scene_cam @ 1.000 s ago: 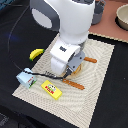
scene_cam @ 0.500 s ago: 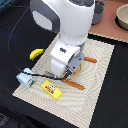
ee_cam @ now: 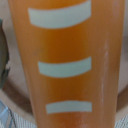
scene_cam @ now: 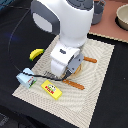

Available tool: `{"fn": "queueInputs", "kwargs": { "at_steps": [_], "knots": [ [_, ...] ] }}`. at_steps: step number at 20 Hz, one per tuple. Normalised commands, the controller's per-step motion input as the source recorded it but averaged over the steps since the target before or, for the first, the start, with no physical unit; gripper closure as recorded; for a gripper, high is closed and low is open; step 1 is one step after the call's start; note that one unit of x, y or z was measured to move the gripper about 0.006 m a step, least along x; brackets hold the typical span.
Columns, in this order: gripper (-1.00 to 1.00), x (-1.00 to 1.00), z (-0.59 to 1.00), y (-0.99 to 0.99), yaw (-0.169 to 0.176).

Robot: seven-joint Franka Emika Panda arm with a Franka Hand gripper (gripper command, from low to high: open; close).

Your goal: Interact with the objects in diverse but meaningful ways.

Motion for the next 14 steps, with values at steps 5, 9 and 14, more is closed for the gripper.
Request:
{"fn": "queueInputs", "kwargs": {
  "at_steps": [5, 9, 14],
  "knots": [
    [1.00, -0.07, 0.00, 0.14, 0.053],
    [1.00, -0.11, -0.01, 0.13, 0.051],
    [1.00, -0.15, -0.05, 0.09, 0.041]
  ]
}}
